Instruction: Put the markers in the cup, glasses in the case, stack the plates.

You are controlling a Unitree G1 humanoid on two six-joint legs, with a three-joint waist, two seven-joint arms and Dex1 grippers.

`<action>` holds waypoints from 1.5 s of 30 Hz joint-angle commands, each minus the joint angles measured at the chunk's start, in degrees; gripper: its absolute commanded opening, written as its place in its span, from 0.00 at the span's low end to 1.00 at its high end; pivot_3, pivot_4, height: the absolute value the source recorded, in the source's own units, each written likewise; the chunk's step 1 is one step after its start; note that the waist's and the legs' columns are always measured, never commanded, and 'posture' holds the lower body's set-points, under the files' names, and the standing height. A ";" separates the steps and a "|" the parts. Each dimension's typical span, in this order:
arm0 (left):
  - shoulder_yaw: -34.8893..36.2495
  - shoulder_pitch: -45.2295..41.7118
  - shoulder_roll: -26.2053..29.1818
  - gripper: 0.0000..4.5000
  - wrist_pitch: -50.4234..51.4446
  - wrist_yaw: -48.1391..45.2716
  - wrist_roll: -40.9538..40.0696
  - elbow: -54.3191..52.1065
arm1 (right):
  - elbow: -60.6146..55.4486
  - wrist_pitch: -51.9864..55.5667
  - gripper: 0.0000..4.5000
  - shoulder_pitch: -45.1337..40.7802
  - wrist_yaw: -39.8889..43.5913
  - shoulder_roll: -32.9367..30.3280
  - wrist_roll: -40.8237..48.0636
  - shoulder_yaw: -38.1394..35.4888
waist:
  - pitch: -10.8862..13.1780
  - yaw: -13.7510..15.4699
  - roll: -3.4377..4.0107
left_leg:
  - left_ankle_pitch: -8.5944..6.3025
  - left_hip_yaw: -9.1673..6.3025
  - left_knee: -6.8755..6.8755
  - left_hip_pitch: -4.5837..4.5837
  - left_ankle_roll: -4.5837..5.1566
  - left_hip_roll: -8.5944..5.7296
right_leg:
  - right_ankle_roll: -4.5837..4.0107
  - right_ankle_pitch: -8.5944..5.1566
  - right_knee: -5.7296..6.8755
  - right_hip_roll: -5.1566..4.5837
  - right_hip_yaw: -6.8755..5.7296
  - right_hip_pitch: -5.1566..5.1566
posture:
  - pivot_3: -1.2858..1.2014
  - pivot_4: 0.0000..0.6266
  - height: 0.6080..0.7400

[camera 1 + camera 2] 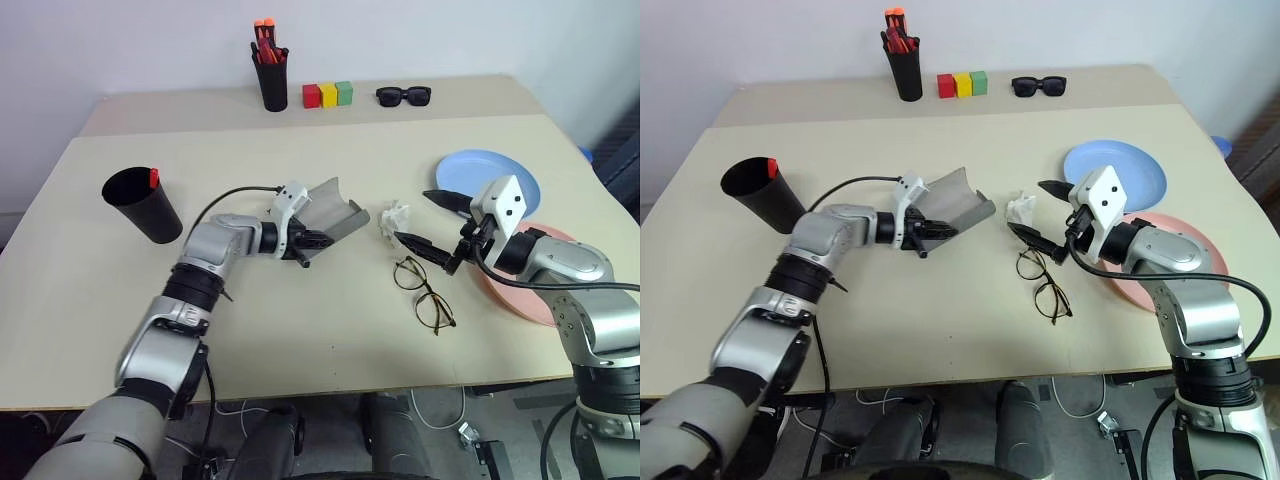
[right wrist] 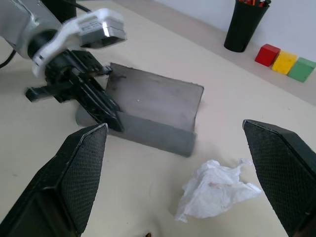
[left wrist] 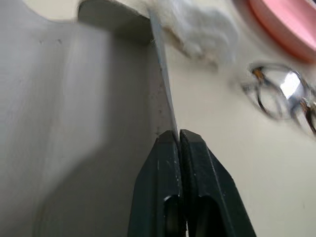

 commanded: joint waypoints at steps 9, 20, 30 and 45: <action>-2.01 0.43 13.35 0.01 -20.61 -31.04 2.11 2.81 | 1.25 -2.79 1.00 -3.13 1.21 0.20 -1.08 0.49 | 0.00 0.56 0.00 | 0.00 -0.03 0.01 -0.04 0.01 0.00 | -0.01 0.00 -0.03 0.00 0.00 0.02 | 0.52 0.24 1.00; -4.93 1.69 13.21 0.07 -33.47 -33.04 5.53 6.38 | 5.32 1.82 1.00 -7.01 -2.13 0.03 -5.40 3.38 | 0.00 0.19 0.00 | 0.00 0.00 0.01 -0.03 0.02 0.00 | -0.01 0.00 0.00 0.01 0.01 0.00 | 0.52 0.24 1.00; -1.42 2.67 12.50 0.99 -30.37 -31.17 4.12 3.26 | 7.19 5.11 1.00 -9.85 -3.62 0.13 -7.24 5.12 | 0.00 0.14 0.00 | -0.01 -0.01 0.02 -0.05 0.03 0.00 | -0.01 0.00 0.00 0.00 0.01 -0.01 | 0.52 0.24 1.00; 18.21 20.33 16.54 0.99 -10.96 -25.23 -18.04 -26.50 | -14.26 45.96 1.00 0.96 -3.56 -13.57 10.56 -4.16 | 0.00 0.19 0.02 | -0.06 0.02 0.00 0.00 0.11 0.32 | -0.03 0.00 -0.03 0.10 0.11 -0.02 | 0.52 0.24 1.00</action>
